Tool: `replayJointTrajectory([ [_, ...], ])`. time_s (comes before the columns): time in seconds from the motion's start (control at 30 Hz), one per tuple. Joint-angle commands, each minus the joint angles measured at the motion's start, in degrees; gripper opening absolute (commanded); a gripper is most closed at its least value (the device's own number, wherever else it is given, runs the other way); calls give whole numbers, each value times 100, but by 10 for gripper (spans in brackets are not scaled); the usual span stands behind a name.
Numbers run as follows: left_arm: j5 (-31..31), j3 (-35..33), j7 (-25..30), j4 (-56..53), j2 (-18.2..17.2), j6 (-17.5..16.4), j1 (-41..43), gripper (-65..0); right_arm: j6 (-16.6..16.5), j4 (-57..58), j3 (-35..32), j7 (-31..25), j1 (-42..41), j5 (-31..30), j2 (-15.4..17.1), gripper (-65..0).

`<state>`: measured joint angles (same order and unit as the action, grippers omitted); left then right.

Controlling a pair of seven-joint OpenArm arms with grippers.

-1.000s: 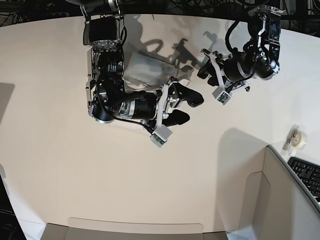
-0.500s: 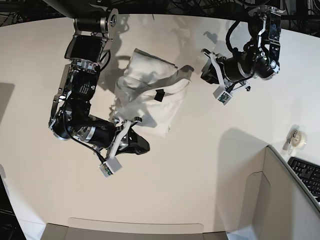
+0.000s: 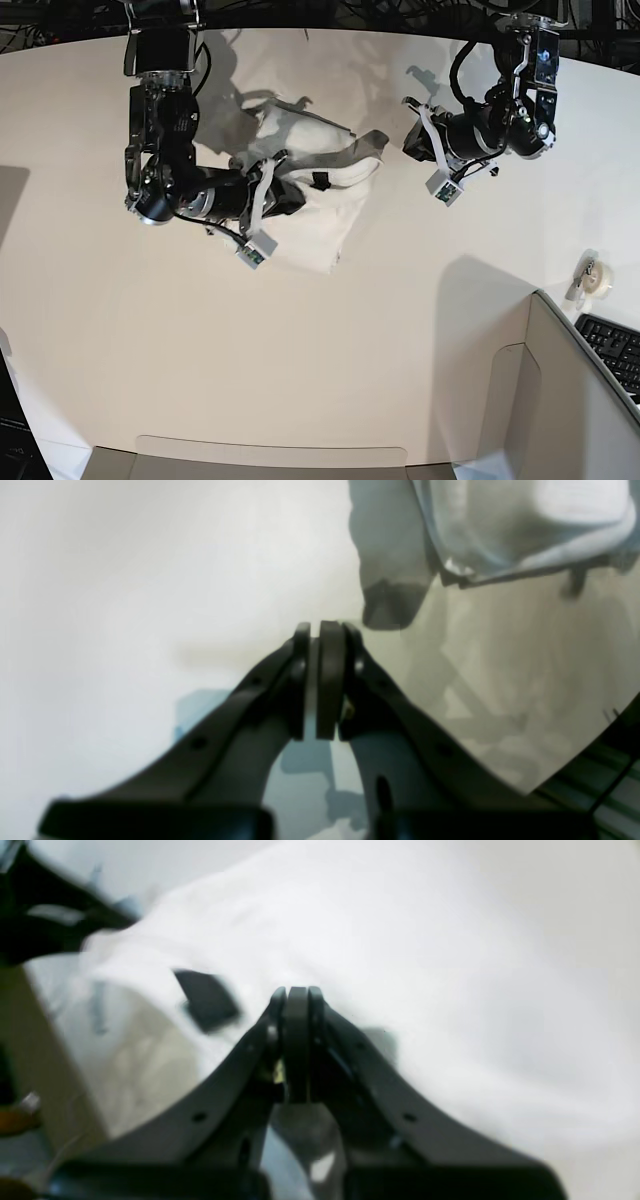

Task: Layout the t-shirt on the table in an organized manner, then fold the t-shirt properly
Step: 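Pull the bundle's edge with the right gripper to flatten it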

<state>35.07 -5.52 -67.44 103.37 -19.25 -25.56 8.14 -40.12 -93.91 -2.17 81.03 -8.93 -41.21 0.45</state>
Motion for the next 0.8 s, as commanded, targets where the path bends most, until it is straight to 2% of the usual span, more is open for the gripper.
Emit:
replayJointTrajectory([
  [0.0, 75, 38, 102, 76, -49, -24, -71, -631, 12, -117, -7, -103, -35, -191, 12, -650],
  [0.1, 67, 55, 102, 76, -58, -24, -71, -631, 12, -82, -288, -103, 115, -833, 65, -650],
  [0.23, 67, 46, 102, 76, -49, -24, -71, -631, 12, -82, -1088, -103, 106, -1940, 232, -650],
  [0.37, 23, 29, 102, 76, -49, -24, -159, -632, 12, -99, -1369, -103, 62, -2345, 223, -650],
  [0.5, -215, 29, 102, 76, -40, -24, -168, -632, 12, -99, -1070, -103, -237, -2195, 232, -650],
  [0.7, -241, 20, 234, 67, -40, -24, -150, -632, 12, -90, 477, -103, -606, -1070, 223, -650],
  [0.77, -241, 20, 252, 67, -40, -24, -142, -632, 12, -90, 661, -103, -615, -736, 223, -650],
])
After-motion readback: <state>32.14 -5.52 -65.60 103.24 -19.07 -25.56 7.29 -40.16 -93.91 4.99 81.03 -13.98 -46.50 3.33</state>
